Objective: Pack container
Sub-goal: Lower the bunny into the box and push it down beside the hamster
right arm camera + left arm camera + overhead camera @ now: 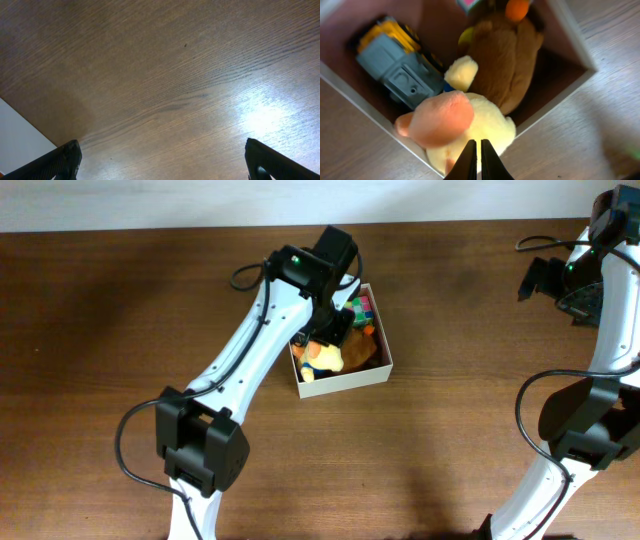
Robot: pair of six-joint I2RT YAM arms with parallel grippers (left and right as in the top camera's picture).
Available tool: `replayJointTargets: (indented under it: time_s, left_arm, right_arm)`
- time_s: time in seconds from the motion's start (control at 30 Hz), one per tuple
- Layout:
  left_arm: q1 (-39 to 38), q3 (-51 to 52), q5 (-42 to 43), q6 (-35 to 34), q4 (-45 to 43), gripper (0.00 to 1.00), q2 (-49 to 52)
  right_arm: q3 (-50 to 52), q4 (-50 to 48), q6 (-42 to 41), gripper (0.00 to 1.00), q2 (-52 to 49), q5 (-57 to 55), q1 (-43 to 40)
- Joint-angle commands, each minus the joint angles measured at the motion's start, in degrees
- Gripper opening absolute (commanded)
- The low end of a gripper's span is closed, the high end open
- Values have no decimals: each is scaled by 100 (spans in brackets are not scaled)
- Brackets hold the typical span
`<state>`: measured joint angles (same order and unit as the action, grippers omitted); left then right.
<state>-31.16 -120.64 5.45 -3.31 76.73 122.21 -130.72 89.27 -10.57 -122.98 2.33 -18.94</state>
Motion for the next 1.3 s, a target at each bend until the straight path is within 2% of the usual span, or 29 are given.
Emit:
replayJointTargets:
  time_s: [0.0, 0.23, 0.7, 1.27]
  left_arm:
    - [20, 223, -83, -61, -33, 5, 144]
    - [24, 254, -533, -164, 11, 5, 354]
    - [17, 267, -393, -271, -155, 2, 1519]
    - [17, -186, -155, -271, -227, 2, 1565]
  right_arm:
    - [11, -11, -44, 99, -42, -90, 17]
    - [11, -11, -46, 99, -42, -90, 17]
    - [11, -11, -46, 99, -42, -90, 17]
    - [11, -11, -46, 99, -42, -90, 17]
